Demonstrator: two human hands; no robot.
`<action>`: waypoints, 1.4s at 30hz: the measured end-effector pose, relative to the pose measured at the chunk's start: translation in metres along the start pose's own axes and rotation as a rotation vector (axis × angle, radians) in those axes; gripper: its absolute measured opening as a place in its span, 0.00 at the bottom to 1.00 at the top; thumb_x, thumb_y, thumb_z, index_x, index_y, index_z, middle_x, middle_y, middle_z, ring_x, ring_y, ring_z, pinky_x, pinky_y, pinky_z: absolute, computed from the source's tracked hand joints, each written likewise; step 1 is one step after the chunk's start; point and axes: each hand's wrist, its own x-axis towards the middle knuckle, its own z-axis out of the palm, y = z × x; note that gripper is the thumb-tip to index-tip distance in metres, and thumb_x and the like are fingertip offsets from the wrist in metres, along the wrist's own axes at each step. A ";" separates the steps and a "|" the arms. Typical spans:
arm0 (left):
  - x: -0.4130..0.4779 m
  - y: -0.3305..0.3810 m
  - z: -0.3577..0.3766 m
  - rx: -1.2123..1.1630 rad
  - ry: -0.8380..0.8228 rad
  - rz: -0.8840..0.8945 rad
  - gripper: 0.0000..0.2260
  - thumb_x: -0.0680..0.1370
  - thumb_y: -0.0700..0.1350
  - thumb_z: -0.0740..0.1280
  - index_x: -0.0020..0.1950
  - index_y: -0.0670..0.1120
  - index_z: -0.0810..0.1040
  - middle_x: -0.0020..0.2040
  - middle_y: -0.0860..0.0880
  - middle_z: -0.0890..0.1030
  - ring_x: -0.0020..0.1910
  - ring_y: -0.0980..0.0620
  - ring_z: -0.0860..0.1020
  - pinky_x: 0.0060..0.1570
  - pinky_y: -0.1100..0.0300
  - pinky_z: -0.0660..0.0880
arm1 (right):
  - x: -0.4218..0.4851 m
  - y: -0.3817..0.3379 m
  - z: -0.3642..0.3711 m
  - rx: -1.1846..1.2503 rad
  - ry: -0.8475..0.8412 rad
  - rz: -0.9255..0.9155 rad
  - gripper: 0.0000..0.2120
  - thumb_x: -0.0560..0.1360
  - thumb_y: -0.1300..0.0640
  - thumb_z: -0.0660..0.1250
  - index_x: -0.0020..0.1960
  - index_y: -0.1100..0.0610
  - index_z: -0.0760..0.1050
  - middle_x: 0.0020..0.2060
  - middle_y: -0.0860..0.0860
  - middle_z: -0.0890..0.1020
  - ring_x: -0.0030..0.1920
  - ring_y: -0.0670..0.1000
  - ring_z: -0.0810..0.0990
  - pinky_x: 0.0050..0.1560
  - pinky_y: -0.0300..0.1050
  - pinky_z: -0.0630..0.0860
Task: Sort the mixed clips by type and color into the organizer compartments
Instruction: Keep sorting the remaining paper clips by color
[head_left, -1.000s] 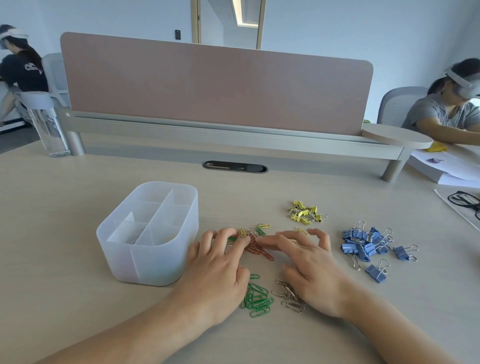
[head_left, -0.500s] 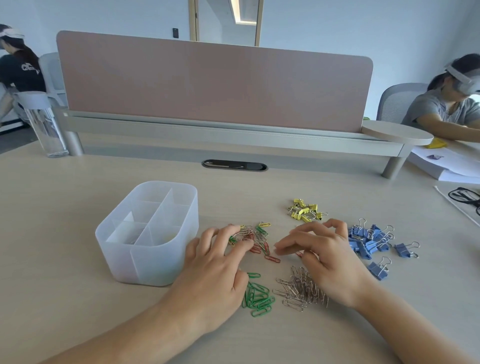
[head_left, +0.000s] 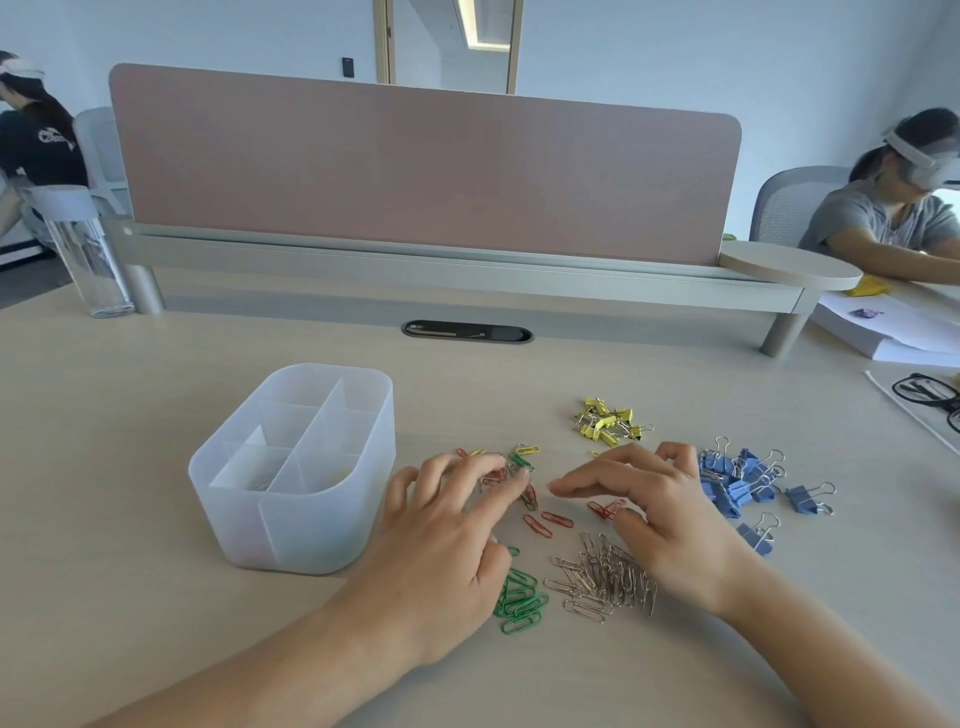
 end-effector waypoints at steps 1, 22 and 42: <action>0.002 -0.001 0.003 0.002 -0.009 -0.012 0.32 0.72 0.53 0.39 0.77 0.62 0.54 0.74 0.63 0.54 0.72 0.55 0.52 0.71 0.52 0.50 | 0.000 -0.002 0.001 -0.014 -0.035 -0.010 0.27 0.67 0.61 0.55 0.58 0.40 0.76 0.54 0.27 0.77 0.62 0.39 0.70 0.62 0.44 0.53; 0.006 -0.003 0.009 0.008 -0.052 -0.042 0.31 0.70 0.55 0.37 0.74 0.69 0.52 0.75 0.65 0.48 0.72 0.55 0.47 0.72 0.49 0.47 | -0.001 0.001 0.000 0.005 -0.107 0.036 0.27 0.67 0.61 0.51 0.55 0.38 0.77 0.51 0.25 0.77 0.63 0.39 0.69 0.62 0.42 0.51; 0.003 0.005 0.004 -0.020 -0.063 0.070 0.30 0.72 0.57 0.39 0.70 0.69 0.66 0.77 0.66 0.50 0.75 0.55 0.46 0.71 0.49 0.46 | -0.003 0.000 -0.002 0.189 -0.153 0.110 0.29 0.66 0.63 0.49 0.55 0.40 0.76 0.50 0.29 0.81 0.64 0.37 0.69 0.63 0.39 0.49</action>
